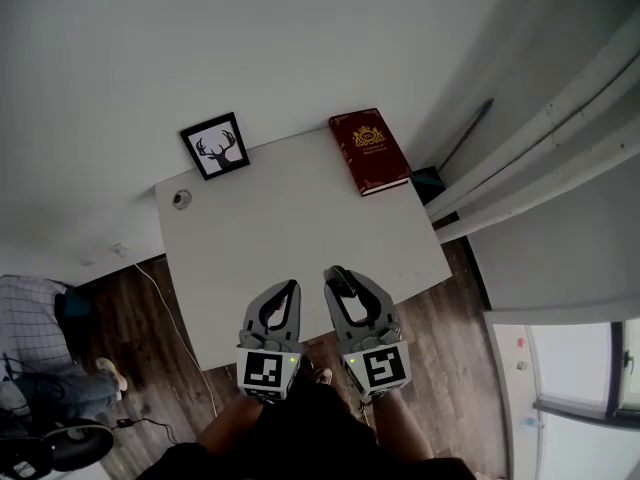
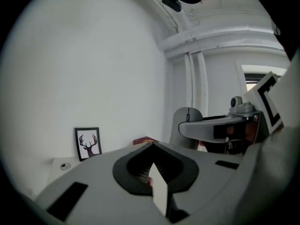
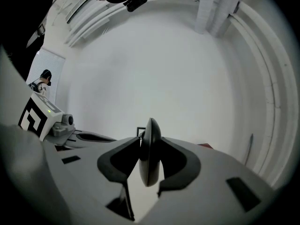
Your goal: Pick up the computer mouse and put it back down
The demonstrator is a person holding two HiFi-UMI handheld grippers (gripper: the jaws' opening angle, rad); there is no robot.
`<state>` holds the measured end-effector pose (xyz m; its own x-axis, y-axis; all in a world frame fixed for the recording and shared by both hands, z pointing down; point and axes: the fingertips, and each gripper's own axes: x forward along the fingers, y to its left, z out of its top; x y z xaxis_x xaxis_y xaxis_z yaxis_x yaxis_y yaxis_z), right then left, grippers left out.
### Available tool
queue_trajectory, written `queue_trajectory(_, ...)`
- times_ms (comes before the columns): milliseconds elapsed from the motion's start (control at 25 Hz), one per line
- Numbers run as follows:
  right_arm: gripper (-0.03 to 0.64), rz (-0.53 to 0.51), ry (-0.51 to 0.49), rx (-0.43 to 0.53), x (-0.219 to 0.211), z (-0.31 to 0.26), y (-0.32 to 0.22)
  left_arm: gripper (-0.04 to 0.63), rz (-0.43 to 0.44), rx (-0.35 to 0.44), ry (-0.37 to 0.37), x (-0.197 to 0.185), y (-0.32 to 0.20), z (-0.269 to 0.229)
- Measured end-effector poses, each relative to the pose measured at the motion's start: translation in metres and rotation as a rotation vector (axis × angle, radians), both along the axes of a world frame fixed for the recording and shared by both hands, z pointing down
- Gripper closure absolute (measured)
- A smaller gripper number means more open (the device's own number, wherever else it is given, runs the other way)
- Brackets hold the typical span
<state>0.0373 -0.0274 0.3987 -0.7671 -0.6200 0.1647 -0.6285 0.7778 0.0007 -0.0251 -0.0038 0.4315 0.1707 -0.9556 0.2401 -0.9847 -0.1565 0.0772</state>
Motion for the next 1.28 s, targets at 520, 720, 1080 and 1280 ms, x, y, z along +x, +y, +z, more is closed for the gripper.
queue_trajectory(520, 0.477, -0.078, 0.045, -0.050, -0.077, 0.023, -0.021, 0.595, -0.087, -0.022, 0.007, -0.076, -0.005, 0.017)
queue_trajectory(720, 0.477, -0.118, 0.075, -0.096, -0.100, 0.030, -0.029, 0.595, -0.133, -0.045, 0.022, -0.092, -0.004, 0.029)
queue_trajectory(1080, 0.477, -0.215, 0.132, -0.193, -0.128, 0.079, -0.063, 0.595, -0.222, -0.114, 0.044, -0.108, -0.019, 0.066)
queue_trajectory(1280, 0.477, -0.268, 0.214, -0.202, -0.143, 0.105, -0.086, 0.595, -0.277, -0.167, 0.047, -0.116, -0.026, 0.083)
